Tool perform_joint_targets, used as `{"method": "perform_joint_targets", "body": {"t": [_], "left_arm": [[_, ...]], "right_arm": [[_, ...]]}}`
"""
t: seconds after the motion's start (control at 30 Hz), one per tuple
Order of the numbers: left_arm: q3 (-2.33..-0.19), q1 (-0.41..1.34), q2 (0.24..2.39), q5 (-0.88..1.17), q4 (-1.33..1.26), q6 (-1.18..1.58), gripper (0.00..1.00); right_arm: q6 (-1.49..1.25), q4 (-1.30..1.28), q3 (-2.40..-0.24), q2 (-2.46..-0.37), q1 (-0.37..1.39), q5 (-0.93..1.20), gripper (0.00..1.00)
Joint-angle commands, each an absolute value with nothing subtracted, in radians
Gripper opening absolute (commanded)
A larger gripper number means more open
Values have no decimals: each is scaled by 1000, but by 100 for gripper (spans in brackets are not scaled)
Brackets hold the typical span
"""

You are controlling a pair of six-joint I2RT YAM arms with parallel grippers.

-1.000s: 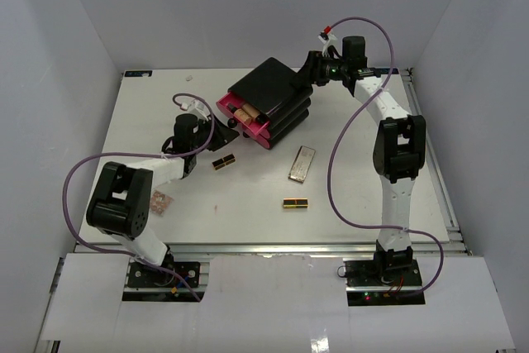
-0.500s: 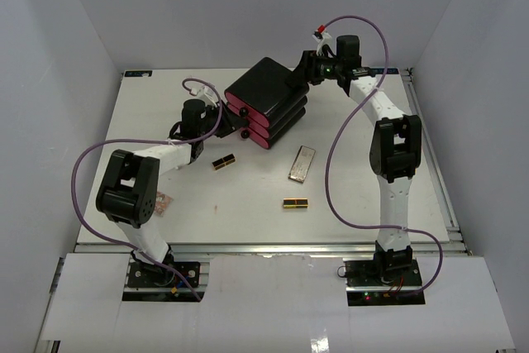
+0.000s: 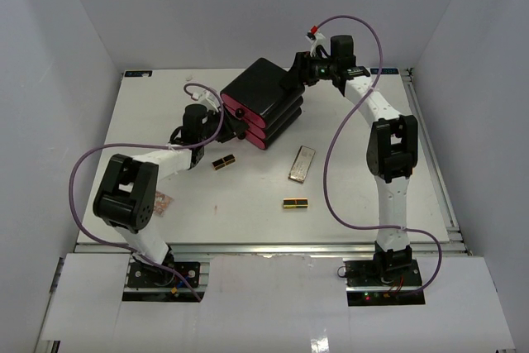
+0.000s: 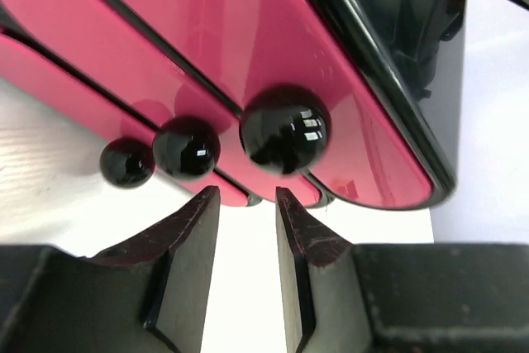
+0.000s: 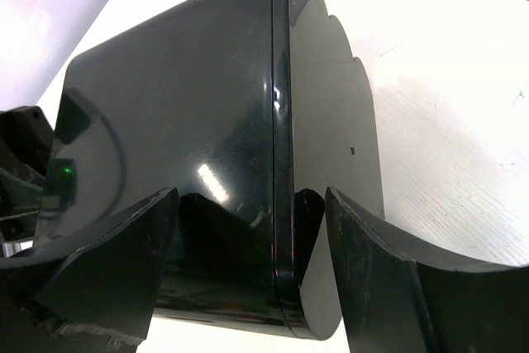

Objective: Organize the makeup

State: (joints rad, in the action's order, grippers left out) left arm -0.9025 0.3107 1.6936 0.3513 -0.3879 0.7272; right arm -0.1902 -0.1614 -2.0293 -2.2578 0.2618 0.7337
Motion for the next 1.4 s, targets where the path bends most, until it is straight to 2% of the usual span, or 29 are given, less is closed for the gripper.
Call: {"method": "perform_joint_targets", "body": {"t": [0.0, 0.17, 0.4, 0.83, 1.1, 1.37], "left_arm": [[-864, 312, 1567, 320, -404, 695, 47], [-818, 311, 1477, 288, -382, 663, 62], [-748, 311, 1430, 274, -354, 610, 67], [-789, 307, 1620, 319, -489, 593, 64], [-903, 304, 1725, 330, -462, 545, 61], [-995, 302, 1798, 323, -417, 527, 54]], "right_arm": [[-157, -205, -2039, -2193, 248, 774, 79], [-121, -224, -2017, -2148, 241, 782, 81], [-41, -248, -2008, -2099, 237, 789, 84], [123, -254, -1872, -1942, 235, 829, 87], [129, -204, -1722, -1829, 235, 870, 87], [147, -190, -1622, -1750, 235, 905, 87]]}}
